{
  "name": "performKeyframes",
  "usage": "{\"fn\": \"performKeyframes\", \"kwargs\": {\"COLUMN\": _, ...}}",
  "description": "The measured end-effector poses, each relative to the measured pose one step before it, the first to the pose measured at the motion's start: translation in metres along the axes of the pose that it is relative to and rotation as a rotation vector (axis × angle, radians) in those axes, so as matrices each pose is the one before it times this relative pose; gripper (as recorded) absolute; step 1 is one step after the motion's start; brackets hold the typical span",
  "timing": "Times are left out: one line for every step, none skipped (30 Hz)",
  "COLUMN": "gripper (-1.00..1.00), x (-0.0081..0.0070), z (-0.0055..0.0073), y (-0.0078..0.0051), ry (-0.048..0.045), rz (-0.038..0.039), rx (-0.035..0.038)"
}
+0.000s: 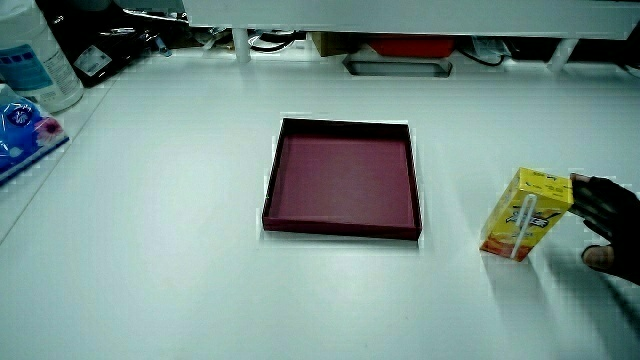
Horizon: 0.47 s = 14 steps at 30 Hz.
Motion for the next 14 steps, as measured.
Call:
{"fn": "performKeyframes", "kwargs": {"gripper": 1.0, "x": 0.00214, "z": 0.00243, "y": -0.00305, "ry": -0.01793, "rz": 0.00744, "rx": 0.00205}}
{"fn": "performKeyframes", "kwargs": {"gripper": 1.0, "x": -0.00238, "z": 0.00066, "y": -0.00322, "ry": 0.00789, "rz": -0.01412, "rx": 0.00712}}
{"fn": "performKeyframes", "kwargs": {"gripper": 1.0, "x": -0.00267, "z": 0.00061, "y": -0.00256, "ry": 0.01388, "rz": -0.00216, "rx": 0.00382}}
{"fn": "performKeyframes", "kwargs": {"gripper": 1.0, "x": 0.00283, "z": 0.00305, "y": -0.00288, "ry": -0.02508, "rz": -0.00211, "rx": 0.00719}}
{"fn": "performKeyframes", "kwargs": {"gripper": 1.0, "x": -0.00004, "z": 0.00122, "y": -0.00242, "ry": 0.0057, "rz": 0.00181, "rx": 0.00387}}
{"fn": "performKeyframes", "kwargs": {"gripper": 1.0, "x": 0.00111, "z": 0.00178, "y": -0.00236, "ry": 0.00255, "rz": -0.00317, "rx": 0.00375}}
{"fn": "performKeyframes", "kwargs": {"gripper": 1.0, "x": -0.00286, "z": 0.00017, "y": -0.00187, "ry": 0.01354, "rz": -0.00803, "rx": 0.00309}}
{"fn": "performKeyframes", "kwargs": {"gripper": 1.0, "x": 0.00236, "z": 0.00238, "y": -0.00209, "ry": -0.01654, "rz": -0.00282, "rx": 0.00316}}
{"fn": "performKeyframes", "kwargs": {"gripper": 1.0, "x": 0.00048, "z": 0.00115, "y": -0.00187, "ry": -0.00262, "rz": -0.0008, "rx": 0.0016}}
{"fn": "performKeyframes", "kwargs": {"gripper": 1.0, "x": -0.00141, "z": 0.00035, "y": -0.00143, "ry": -0.00506, "rz": 0.00913, "rx": 0.00037}}
{"fn": "performKeyframes", "kwargs": {"gripper": 1.0, "x": -0.00111, "z": 0.00021, "y": -0.00146, "ry": -0.003, "rz": -0.00195, "rx": 0.00273}}
{"fn": "performKeyframes", "kwargs": {"gripper": 1.0, "x": 0.00216, "z": 0.00099, "y": -0.0016, "ry": -0.01047, "rz": -0.01225, "rx": 0.00113}}
{"fn": "performKeyframes", "kwargs": {"gripper": 1.0, "x": 0.00098, "z": 0.00042, "y": -0.00041, "ry": -0.00505, "rz": 0.00792, "rx": -0.00159}}
{"fn": "performKeyframes", "kwargs": {"gripper": 1.0, "x": -0.00026, "z": -0.00027, "y": -0.00021, "ry": 0.00481, "rz": -0.0028, "rx": 0.00188}}
